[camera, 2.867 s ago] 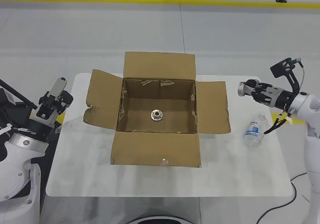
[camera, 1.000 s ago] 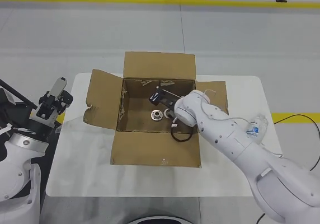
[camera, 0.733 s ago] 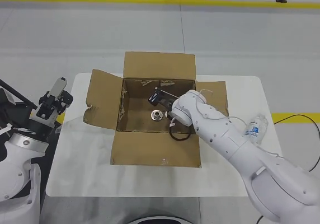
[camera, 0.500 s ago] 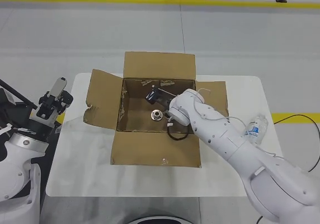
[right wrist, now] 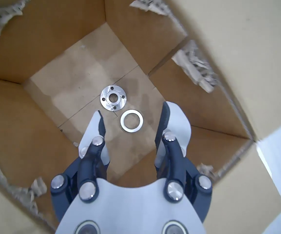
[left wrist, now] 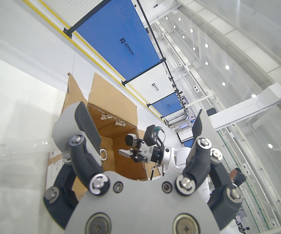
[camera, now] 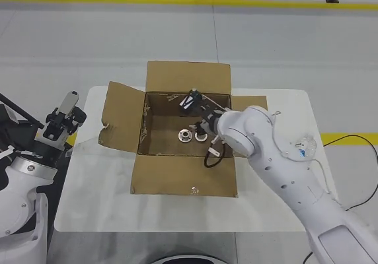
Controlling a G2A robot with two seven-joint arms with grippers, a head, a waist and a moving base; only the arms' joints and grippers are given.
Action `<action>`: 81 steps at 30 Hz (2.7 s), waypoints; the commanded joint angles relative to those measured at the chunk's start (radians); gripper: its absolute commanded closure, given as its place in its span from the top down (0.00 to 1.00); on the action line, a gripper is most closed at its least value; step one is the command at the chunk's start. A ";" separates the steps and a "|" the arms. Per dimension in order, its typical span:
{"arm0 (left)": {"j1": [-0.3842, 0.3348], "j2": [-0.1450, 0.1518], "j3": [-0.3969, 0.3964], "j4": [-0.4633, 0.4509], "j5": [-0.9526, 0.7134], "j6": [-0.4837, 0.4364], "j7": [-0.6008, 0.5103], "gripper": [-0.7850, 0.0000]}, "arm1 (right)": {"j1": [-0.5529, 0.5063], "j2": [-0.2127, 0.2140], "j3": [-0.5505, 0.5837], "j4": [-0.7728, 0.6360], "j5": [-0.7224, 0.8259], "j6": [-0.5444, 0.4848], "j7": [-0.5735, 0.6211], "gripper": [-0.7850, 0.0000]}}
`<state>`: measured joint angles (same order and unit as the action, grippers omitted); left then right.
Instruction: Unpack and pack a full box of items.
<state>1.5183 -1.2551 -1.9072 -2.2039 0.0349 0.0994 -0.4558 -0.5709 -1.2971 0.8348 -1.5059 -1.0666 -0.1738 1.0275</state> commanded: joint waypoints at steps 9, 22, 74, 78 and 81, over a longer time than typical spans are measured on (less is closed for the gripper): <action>0.000 0.000 0.000 0.000 0.000 0.000 0.000 1.00 | -0.408 0.098 0.486 -0.480 -0.214 0.223 0.027 1.00; 0.000 0.000 0.000 0.000 0.000 0.000 0.000 1.00 | -0.392 0.109 0.667 -0.221 -0.395 0.473 0.390 1.00; 0.000 0.000 0.000 0.000 0.000 0.000 0.000 1.00 | -0.319 0.097 0.655 -0.325 0.162 0.200 0.063 0.00; 0.000 0.000 0.000 0.000 0.000 0.000 0.000 1.00 | -0.270 0.088 0.564 -0.336 0.206 0.146 -0.005 0.00; 0.000 0.000 0.000 0.000 0.000 0.000 0.000 1.00 | -0.207 0.077 0.464 -0.294 0.221 0.095 -0.026 0.00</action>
<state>1.5183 -1.2551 -1.9072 -2.2039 0.0349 0.0994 -0.4558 -0.8051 -1.2162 1.3417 -1.8191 -0.8465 -0.0596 1.0046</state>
